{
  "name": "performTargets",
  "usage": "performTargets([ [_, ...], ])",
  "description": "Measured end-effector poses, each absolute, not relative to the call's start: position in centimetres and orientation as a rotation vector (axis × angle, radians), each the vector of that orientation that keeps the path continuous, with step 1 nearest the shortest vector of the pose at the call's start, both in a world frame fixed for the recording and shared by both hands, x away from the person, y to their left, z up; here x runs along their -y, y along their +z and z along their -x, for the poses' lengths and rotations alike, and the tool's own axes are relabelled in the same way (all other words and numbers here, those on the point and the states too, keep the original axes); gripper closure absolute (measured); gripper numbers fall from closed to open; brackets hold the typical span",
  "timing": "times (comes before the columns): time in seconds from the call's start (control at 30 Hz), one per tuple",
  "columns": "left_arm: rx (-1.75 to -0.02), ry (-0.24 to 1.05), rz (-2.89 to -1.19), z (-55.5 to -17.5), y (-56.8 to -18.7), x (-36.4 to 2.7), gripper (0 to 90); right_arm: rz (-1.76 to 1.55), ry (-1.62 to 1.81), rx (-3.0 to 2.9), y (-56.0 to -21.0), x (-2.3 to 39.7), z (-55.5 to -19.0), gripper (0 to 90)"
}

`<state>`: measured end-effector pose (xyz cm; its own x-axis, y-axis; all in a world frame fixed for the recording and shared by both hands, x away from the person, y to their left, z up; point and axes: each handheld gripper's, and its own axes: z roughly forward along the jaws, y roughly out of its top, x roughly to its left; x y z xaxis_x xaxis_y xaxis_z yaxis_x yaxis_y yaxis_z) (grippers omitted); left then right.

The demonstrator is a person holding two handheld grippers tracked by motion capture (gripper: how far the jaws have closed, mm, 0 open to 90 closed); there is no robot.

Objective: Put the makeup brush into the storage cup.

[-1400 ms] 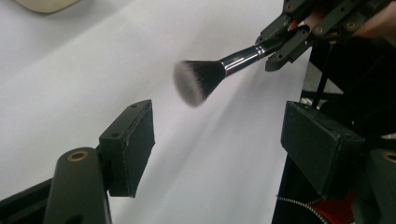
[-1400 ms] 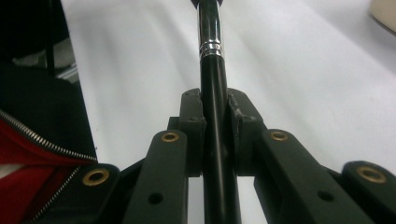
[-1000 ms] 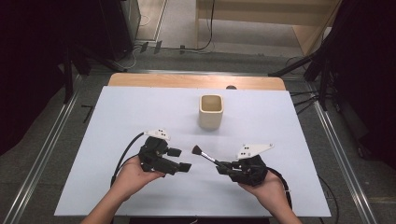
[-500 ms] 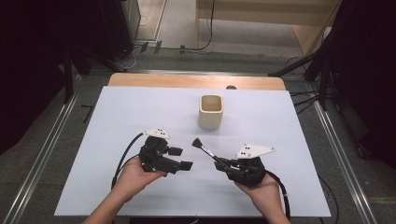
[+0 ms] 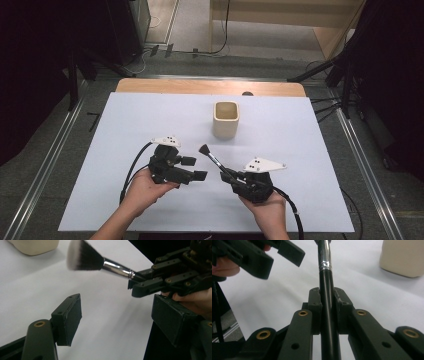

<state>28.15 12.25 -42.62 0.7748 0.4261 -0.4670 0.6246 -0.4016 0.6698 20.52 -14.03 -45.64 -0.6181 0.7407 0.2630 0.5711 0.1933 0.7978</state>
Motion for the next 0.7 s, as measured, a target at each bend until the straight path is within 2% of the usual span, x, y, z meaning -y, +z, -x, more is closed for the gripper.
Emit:
performTargets([
  [0.7, -0.812, -0.264, -2.032, -28.1, -42.8, -11.7, 25.2, -1.395, 1.575, -2.039, -48.3, 13.0, -19.1, 79.6],
])
